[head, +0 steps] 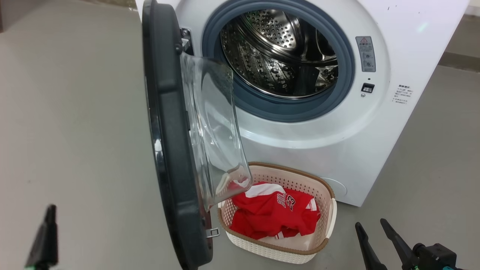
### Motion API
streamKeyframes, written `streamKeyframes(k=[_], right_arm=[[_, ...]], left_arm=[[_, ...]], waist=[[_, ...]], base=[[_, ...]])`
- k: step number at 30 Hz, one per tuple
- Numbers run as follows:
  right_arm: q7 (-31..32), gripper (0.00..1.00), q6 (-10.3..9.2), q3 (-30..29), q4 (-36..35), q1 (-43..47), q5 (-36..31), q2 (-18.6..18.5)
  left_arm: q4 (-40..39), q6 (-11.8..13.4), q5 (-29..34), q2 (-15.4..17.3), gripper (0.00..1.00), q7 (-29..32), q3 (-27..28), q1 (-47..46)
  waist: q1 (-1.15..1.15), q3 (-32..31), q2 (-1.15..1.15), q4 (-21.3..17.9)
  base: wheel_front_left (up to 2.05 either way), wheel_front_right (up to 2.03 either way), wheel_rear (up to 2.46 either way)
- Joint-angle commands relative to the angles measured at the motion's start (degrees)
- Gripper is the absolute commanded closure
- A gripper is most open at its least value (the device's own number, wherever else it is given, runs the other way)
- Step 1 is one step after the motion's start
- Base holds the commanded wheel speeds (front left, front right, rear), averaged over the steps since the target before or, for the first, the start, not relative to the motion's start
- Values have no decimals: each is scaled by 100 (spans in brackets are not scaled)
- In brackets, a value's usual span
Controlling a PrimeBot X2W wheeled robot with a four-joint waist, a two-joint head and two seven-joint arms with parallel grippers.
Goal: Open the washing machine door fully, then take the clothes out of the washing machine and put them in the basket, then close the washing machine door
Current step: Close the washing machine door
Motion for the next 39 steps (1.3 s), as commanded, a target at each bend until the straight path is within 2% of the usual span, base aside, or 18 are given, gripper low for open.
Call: streamKeyframes(k=[1, 6, 9, 13, 18, 24, 27, 31, 39], right_arm=[[-37, 0, 42, 146, -128, -174, -29, -93], [-37, 0, 42, 133, -143, -225, -41, -96], [-37, 0, 42, 121, -147, -258, -49, -96], [-37, 0, 42, 115, -153, -322, -62, -98], [-37, 0, 42, 125, -159, -391, -83, -104], [-37, 0, 42, 125, -167, -501, -97, -135], [-37, 0, 42, 119, -174, -540, -107, -146], [-37, 0, 42, 117, -170, -576, -116, -144], [-37, 0, 42, 107, -169, -646, -124, -139]], left_arm=[[-197, -33, -475, 334, 100, -69, 144, -356], [-522, -33, -2355, 1018, 100, 209, 23, -631], [-695, -33, -3371, 1219, 100, 804, 140, -755], [-798, -33, -4374, 1263, 100, 1825, 440, -838], [-684, -33, -5053, 1254, 100, 3409, 742, -799], [-585, -33, -5138, 1140, 100, 4871, 1055, -857], [-607, -33, -5021, 998, 100, 5387, 1191, -909], [-611, -33, -4837, 802, 100, 5750, 1290, -973], [-956, -33, -4385, 174, 100, 6326, 1533, -1173]], waist=[[0, 47, 0, -30], [0, 166, 0, -87], [0, 235, 0, -116], [0, 330, 0, -155], [0, 439, 0, -197], [0, 601, 0, -256], [0, 669, 0, -281], [0, 722, 0, -314], [0, 805, 0, -388]], base=[[0, 0, 0], [0, 0, 0], [0, 0, 0], [0, 0, 0], [0, 0, 0], [0, 0, 0], [0, 0, 0], [0, 0, 0], [0, 0, 0]])
